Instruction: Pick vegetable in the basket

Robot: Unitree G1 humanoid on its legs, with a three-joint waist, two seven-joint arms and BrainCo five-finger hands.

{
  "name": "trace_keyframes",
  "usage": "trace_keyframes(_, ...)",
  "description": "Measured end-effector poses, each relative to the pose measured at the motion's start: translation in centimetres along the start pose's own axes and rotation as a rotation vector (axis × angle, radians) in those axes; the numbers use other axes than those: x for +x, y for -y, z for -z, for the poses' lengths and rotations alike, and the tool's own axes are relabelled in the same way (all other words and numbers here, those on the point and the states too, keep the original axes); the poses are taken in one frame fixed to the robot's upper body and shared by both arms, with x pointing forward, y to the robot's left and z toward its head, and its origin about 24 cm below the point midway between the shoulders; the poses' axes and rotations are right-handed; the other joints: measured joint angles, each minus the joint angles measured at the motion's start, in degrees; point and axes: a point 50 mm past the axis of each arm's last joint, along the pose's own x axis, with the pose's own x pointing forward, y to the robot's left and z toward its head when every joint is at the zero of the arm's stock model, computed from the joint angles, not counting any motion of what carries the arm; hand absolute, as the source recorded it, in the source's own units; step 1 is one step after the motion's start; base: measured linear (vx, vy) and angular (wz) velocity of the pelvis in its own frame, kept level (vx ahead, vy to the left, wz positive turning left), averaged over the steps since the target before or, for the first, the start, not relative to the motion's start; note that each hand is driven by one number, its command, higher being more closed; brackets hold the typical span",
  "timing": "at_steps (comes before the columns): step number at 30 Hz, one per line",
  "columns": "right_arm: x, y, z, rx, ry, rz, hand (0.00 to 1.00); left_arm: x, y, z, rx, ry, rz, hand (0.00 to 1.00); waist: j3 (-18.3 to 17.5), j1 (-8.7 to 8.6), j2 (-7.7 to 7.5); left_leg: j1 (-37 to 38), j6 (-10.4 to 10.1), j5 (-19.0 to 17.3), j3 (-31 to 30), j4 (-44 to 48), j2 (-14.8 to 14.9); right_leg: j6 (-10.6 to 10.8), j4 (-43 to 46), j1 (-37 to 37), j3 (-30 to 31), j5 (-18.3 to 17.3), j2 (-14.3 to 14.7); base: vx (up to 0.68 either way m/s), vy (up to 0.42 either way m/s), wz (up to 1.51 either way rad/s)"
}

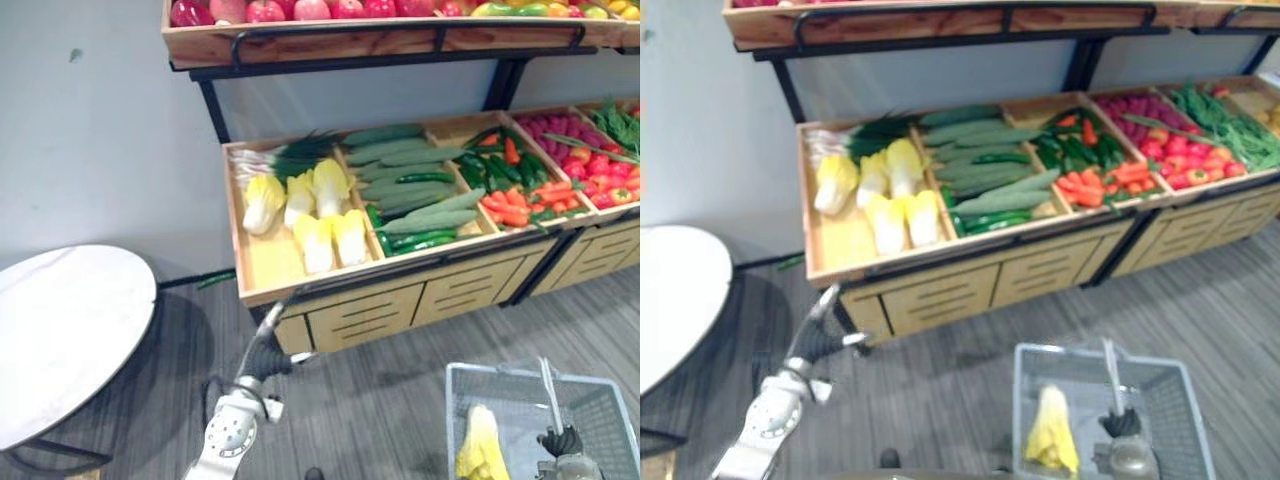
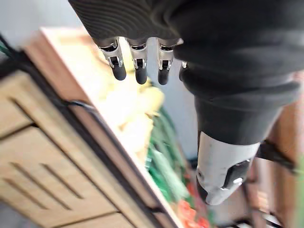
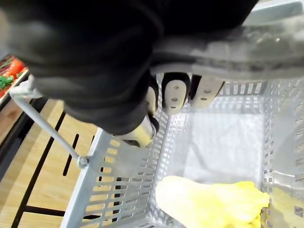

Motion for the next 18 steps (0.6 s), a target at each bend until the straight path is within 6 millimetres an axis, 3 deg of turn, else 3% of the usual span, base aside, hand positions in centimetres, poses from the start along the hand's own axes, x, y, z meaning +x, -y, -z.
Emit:
trace_keyframes(3,-0.5,-1.0,1.1,0.032,-0.042,-0.002,1.00,-1.4,-0.7,5.5,0.033,-0.281,-0.096,0.00,-0.97,-0.12,-0.44,-0.62,0.00,-0.01,-0.43,0.00,-0.13,-0.01,-0.78,-0.02,-0.41,0.02,0.06,0.05,0.015,0.06)
trace_keyframes(6,-1.1,-2.7,2.3,0.109,-0.105,-0.019,1.00,-4.8,-1.5,11.3,0.031,-0.622,-0.216,0.00,-1.76,-0.17,-1.40,-0.55,0.33,0.23,-0.70,0.02,-0.15,-0.42,-0.88,0.25,-0.55,0.10,0.26,0.11,0.002,0.01)
trace_keyframes(9,-1.5,-3.8,2.9,0.151,-0.141,-0.031,1.00,-7.8,-1.6,14.4,0.001,-0.838,-0.292,0.00,-1.88,-0.30,-1.60,-0.13,0.33,0.21,-1.18,0.07,-0.15,-0.41,-1.17,1.14,-1.22,0.11,0.37,0.08,-0.006,0.07)
trace_keyframes(13,-1.6,-4.8,3.2,0.201,-0.175,-0.049,1.00,-12.0,-0.7,17.0,-0.046,-1.083,-0.347,0.00,-1.76,-0.12,-1.24,0.82,-0.01,-0.28,-1.28,-0.02,0.12,-0.78,-1.86,2.41,-1.63,-0.21,0.74,0.03,-0.005,0.02)
trace_keyframes(18,-1.6,-4.9,3.3,0.206,-0.188,-0.052,1.00,-14.7,0.9,17.9,-0.114,-1.226,-0.346,0.00,-1.72,-0.20,-0.63,1.09,-0.54,-0.91,-1.02,-0.04,0.26,-0.94,-1.66,2.42,-1.16,-0.62,0.79,0.00,0.001,-0.02)
